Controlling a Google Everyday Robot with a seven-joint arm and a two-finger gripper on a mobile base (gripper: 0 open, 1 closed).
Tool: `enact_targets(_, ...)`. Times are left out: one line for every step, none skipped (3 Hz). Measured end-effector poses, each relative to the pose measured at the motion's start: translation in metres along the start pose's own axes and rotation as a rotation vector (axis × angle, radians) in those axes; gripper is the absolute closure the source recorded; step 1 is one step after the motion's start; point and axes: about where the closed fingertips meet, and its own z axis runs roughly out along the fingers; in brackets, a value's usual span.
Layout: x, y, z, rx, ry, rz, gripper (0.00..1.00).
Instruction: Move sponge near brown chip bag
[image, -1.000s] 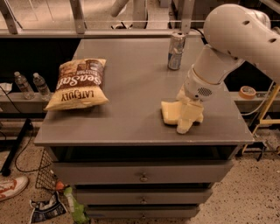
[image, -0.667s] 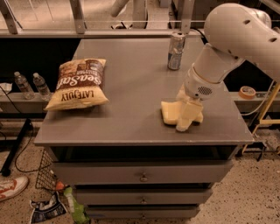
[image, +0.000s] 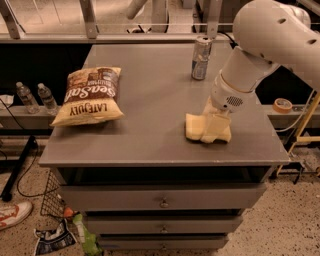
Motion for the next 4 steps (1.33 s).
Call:
enact_targets(-0.033,-0.015,-0.032,0.071,-0.075,-0.086,1.00)
enact_targets(-0.078,-0.031,-0.067,0.148,-0.156,-0.191,1.00)
enact_targets(-0.113,-0.036,-0.075,0.151,-0.219,-0.266,1.00)
enact_targets(-0.143,-0.033,-0.058,0.093,-0.267,-0.324,1.00)
